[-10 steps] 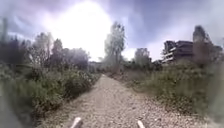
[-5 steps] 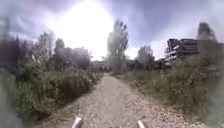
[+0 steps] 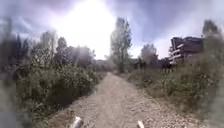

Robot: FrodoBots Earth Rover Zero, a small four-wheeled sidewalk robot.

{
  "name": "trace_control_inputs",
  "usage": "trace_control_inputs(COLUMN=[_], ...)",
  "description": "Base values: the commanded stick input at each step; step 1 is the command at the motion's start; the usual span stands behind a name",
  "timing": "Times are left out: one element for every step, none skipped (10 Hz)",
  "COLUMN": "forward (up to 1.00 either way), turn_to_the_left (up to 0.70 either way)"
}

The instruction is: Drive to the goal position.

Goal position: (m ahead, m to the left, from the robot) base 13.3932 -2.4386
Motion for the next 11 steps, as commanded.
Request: trace_control_inputs(forward=[0.7,0.7,0.7,0.7,0.7,0.7,0.7,0.7,0.7,0.7,0.7], turn_to_the_left=[0.0,0.0,0.0,0.0,0.0,-0.35,-0.35,-0.35,-0.35,-0.03,0.0])
